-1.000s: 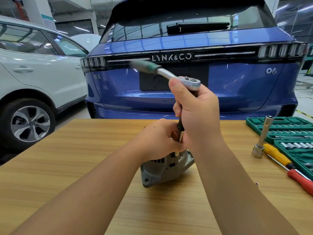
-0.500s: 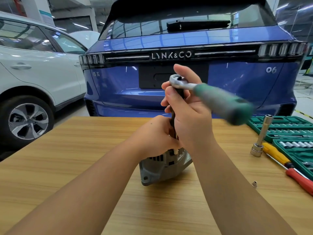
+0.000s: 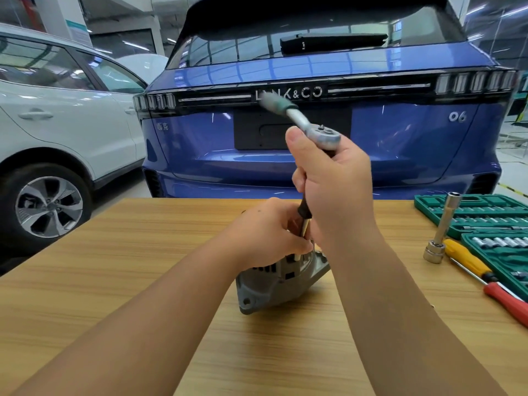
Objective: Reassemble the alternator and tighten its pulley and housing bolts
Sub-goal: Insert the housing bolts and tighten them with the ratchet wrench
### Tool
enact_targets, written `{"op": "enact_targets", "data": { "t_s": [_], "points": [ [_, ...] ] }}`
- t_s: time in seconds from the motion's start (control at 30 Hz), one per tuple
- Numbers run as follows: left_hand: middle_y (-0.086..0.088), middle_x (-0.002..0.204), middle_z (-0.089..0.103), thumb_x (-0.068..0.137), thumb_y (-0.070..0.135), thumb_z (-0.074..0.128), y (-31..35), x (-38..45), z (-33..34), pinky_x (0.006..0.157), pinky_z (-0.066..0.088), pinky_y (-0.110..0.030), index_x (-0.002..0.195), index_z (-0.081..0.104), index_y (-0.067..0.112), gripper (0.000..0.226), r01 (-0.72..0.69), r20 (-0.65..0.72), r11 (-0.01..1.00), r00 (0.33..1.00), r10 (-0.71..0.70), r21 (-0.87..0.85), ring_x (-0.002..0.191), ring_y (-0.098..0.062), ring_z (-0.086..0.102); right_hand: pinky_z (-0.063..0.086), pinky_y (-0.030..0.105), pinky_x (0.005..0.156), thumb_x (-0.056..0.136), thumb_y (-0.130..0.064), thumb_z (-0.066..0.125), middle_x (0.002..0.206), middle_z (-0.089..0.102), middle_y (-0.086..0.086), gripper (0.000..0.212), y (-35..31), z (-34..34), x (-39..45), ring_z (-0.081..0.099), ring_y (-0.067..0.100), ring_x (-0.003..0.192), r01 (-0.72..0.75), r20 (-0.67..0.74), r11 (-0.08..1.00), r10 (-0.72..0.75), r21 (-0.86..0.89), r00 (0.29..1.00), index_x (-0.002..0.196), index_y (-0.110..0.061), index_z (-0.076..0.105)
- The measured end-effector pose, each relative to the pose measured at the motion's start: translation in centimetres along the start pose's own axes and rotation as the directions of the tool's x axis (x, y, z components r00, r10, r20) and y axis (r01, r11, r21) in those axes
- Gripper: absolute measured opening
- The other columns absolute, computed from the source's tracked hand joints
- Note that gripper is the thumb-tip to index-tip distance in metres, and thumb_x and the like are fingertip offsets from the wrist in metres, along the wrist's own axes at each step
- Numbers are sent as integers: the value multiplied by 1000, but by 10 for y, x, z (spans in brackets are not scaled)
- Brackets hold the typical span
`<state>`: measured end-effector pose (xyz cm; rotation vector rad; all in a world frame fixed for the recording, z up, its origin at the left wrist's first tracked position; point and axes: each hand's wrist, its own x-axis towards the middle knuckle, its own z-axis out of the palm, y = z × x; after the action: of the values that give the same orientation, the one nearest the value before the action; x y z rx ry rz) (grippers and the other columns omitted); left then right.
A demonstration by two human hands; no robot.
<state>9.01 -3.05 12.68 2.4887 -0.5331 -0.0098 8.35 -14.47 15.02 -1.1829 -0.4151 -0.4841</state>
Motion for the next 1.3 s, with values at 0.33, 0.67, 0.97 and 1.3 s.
{"op": "enact_targets", "data": {
  "t_s": [0.33, 0.67, 0.97, 1.3],
  "points": [
    [8, 85, 76, 87, 23, 77, -2, 1, -3, 70, 54, -27, 92, 71, 30, 10, 10, 10, 999, 1000, -9, -41, 75, -6, 69, 50, 21, 67, 89, -2, 66, 89, 69, -2, 27, 7, 1, -6, 62, 15, 73, 28, 131, 965, -64, 261, 989, 105, -21, 57],
    [1, 79, 71, 82, 24, 78, -4, -1, -3, 66, 53, -33, 89, 71, 19, 11, 31, -31, 999, 999, -32, -25, 73, -9, 64, 42, 32, 57, 80, -28, 46, 83, 67, 7, 44, 0, -1, 4, 52, 24, 64, -76, 354, 967, -16, 245, 935, 123, -26, 56],
    [6, 89, 74, 90, 29, 75, 1, 0, 1, 75, 58, -34, 97, 71, 26, 9, 18, 24, 1000, 1000, -18, 1, 84, -13, 70, 36, 24, 51, 85, -25, 77, 63, 45, -2, 23, -2, -5, -1, 34, 15, 54, 5, -31, 997, -2, 75, 1000, 95, -9, 63],
    [7, 80, 74, 87, 25, 77, -2, 0, -1, 70, 55, -31, 89, 71, 28, 7, 21, -28, 1000, 999, -21, -18, 72, -8, 68, 51, 29, 67, 93, -6, 63, 93, 62, 12, 35, 12, -2, -3, 56, 18, 69, 159, 253, 976, -193, 149, 948, 119, -28, 61]
  ]
}}
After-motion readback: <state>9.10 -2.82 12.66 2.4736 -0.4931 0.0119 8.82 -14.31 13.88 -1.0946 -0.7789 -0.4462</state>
